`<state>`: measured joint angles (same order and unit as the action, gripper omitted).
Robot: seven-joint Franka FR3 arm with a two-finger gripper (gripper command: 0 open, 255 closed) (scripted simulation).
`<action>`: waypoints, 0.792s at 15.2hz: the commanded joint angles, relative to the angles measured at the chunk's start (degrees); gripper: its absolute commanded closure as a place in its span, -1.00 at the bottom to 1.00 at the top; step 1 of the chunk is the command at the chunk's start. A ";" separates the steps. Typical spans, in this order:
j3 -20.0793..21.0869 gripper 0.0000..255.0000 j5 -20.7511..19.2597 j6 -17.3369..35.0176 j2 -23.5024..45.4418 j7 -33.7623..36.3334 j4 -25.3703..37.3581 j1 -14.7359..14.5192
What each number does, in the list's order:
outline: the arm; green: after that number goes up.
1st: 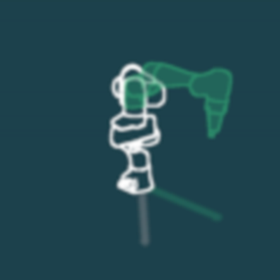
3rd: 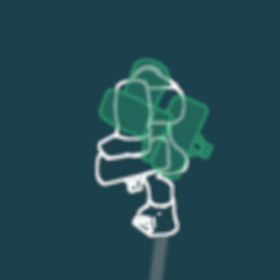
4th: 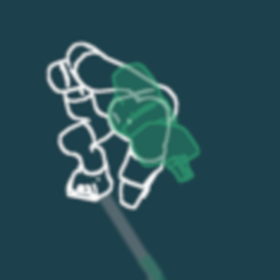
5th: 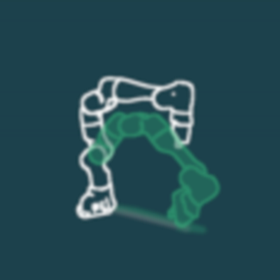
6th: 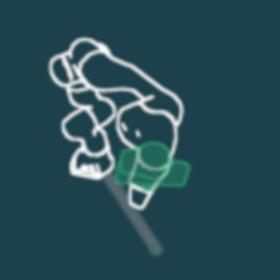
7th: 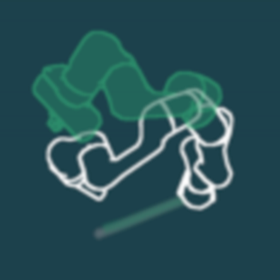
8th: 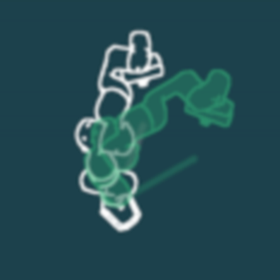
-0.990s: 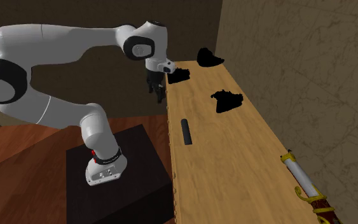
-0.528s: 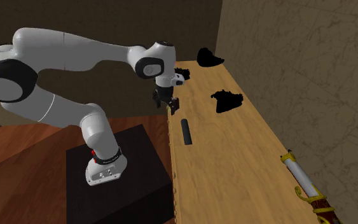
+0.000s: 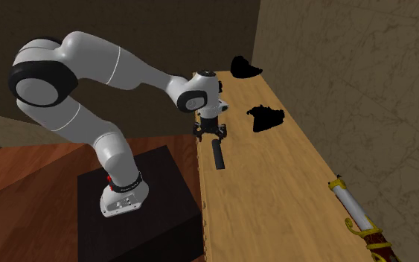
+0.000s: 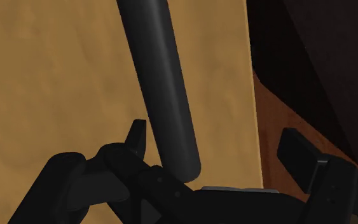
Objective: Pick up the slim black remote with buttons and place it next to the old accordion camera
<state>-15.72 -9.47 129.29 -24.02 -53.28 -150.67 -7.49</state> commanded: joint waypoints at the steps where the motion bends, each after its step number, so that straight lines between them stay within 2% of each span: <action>1: -2.21 -1.00 -0.36 5.17 4.14 -7.36 0.59 -1.44; 3: -3.55 -1.00 0.06 8.49 7.27 -12.08 1.28 -2.61; 10: -4.58 -1.00 1.40 15.64 12.88 -13.20 -0.35 -3.18; 12: -4.57 -1.00 1.40 15.64 12.88 -13.20 -0.35 -3.17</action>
<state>-20.31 -8.14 144.64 -11.35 -66.51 -150.98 -10.60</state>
